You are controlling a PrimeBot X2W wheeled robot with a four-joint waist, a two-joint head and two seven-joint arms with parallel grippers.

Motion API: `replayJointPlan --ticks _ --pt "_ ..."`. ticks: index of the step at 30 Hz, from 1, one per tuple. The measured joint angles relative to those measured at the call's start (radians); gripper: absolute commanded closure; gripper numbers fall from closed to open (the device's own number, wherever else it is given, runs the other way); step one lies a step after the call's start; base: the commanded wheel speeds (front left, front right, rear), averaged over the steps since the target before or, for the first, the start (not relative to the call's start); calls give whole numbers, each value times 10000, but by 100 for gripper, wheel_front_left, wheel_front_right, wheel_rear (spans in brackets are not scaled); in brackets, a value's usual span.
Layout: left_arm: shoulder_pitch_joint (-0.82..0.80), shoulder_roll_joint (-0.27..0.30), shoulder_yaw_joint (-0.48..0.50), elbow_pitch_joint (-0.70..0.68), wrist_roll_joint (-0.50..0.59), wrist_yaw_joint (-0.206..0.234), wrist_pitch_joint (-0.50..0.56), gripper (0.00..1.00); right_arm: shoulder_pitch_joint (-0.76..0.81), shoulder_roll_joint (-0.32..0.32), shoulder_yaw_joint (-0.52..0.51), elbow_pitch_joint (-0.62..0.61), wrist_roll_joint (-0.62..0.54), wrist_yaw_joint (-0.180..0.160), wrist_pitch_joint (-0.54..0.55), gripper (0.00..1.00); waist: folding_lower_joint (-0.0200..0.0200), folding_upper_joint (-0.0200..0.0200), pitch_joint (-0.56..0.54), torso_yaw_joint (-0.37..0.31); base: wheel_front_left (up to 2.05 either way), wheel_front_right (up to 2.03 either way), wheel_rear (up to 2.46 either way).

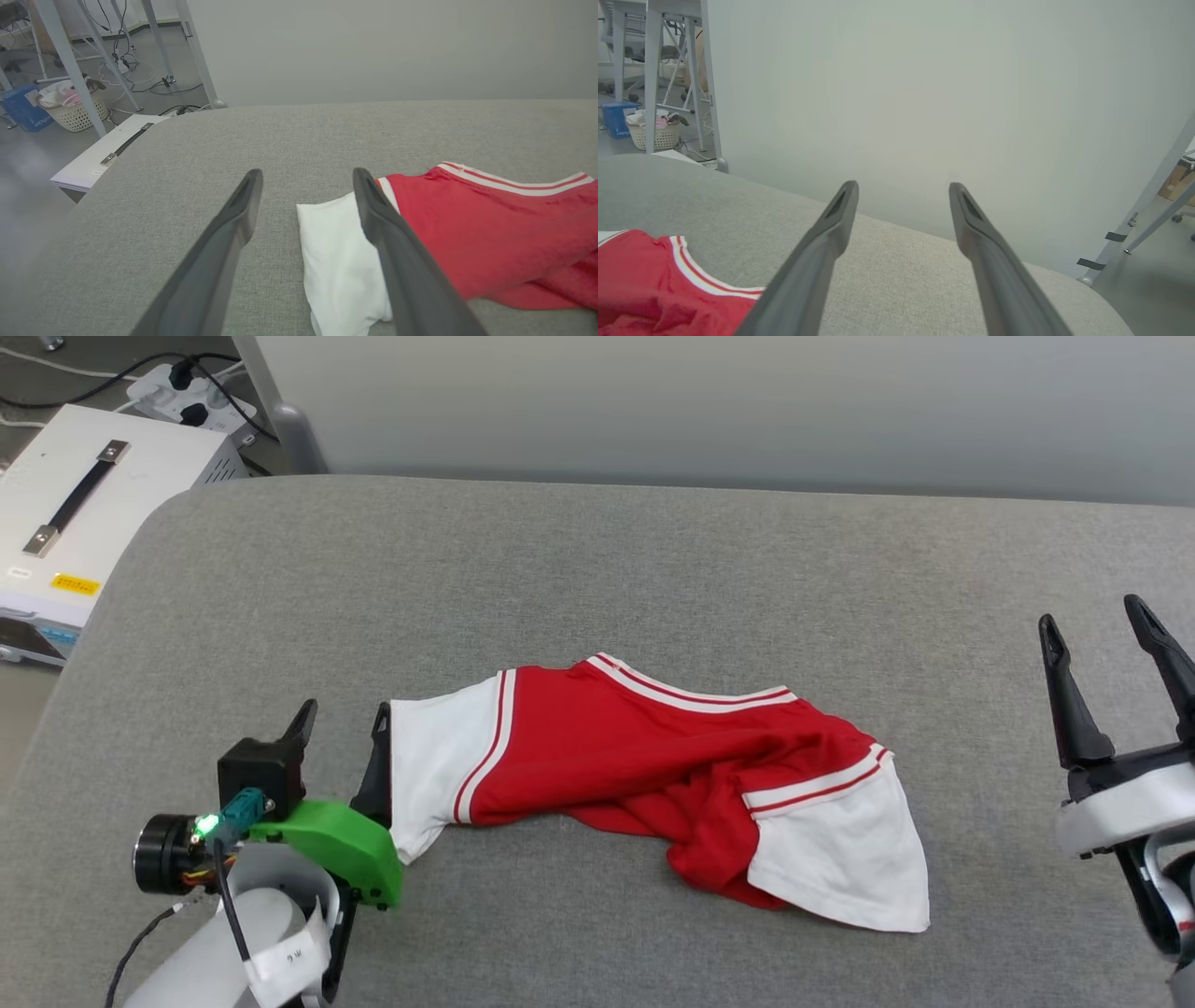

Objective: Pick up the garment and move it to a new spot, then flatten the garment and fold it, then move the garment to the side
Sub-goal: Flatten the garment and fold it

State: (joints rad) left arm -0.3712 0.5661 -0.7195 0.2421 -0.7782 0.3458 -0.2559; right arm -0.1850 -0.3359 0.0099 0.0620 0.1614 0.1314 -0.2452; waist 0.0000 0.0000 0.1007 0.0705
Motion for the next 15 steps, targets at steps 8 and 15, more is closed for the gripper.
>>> replayJointPlan --ticks 8,15 --pt "1651 -1099 2102 -1189 2274 -67 0 0 -1052 -2589 2552 -56 2445 2 3241 0 0 0 78 159 0 0 0" --pt "2406 -2142 3622 -1618 3787 -428 0 0 -1104 -4010 4351 -711 5154 2 6861 0 0 0 268 212 0 0 0"
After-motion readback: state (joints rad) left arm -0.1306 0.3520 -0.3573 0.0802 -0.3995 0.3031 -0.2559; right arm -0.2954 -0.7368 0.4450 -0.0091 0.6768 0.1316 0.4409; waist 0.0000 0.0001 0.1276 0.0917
